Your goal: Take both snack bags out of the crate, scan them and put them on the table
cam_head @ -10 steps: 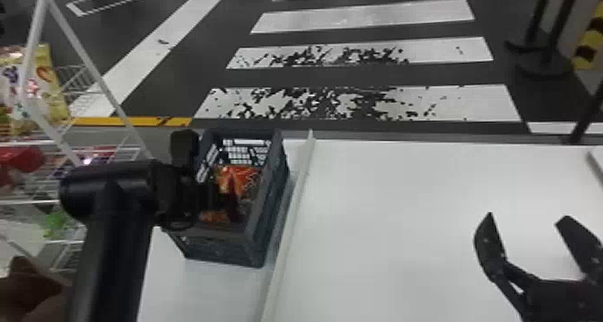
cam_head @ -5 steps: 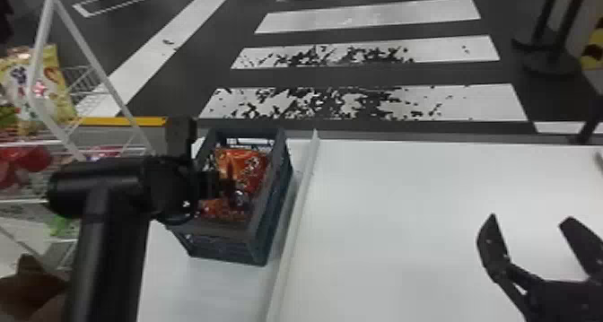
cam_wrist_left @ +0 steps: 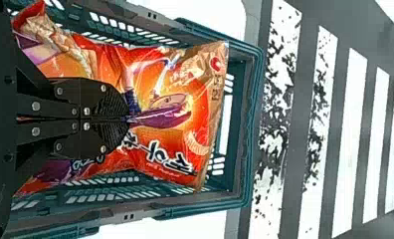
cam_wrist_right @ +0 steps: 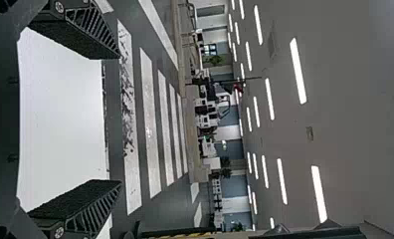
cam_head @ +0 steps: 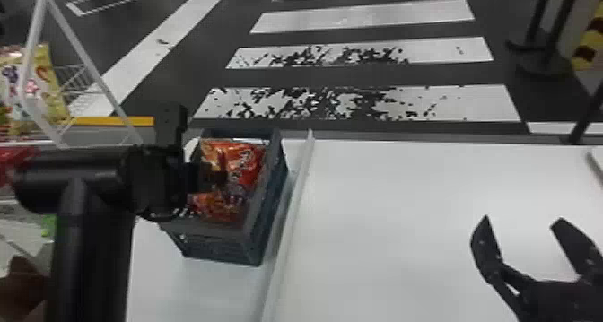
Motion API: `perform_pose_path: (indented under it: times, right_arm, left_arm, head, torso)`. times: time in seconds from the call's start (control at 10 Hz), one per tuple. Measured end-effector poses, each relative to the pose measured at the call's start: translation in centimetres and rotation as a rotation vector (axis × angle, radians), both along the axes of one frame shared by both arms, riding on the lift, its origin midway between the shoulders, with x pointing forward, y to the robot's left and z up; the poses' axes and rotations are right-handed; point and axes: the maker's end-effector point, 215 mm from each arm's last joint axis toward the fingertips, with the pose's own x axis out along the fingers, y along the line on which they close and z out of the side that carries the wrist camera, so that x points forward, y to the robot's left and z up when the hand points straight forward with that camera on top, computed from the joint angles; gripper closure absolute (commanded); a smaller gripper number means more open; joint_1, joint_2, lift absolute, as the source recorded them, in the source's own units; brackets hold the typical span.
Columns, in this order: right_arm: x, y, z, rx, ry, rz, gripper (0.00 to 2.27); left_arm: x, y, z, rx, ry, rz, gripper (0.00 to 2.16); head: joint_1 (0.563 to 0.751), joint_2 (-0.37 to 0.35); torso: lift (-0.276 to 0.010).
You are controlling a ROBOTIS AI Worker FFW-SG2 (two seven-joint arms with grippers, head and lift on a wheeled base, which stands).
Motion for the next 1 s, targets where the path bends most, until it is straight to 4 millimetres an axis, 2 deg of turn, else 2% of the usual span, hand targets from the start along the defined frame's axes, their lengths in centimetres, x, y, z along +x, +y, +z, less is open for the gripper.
perform_pose_path:
  times: [0.3,0.7,1.0]
  right_arm:
    - [0.0,-0.1,-0.2,-0.001,0.005,-0.003,0.08]
    - [0.0,-0.2,-0.8,0.0,0.02,-0.006,0.08]
    - [0.0,-0.2,-0.9,0.001,0.024,-0.008,0.08]
  left_arm:
    - [-0.8,-0.4,3.0,0.038,-0.04,-0.002,2.14]
    - [-1.7,0.9,6.9,0.095,-0.095,0.03,2.14]
    - [-1.4,-0.2,10.6,0.078,-0.188,0.01,2.14]
  head:
    - [0.695,0.224]
    - [0.695,0.24]
    - [0.695,0.232]
  torso:
    - [-0.092]
    - [-0.092]
    - [-0.092]
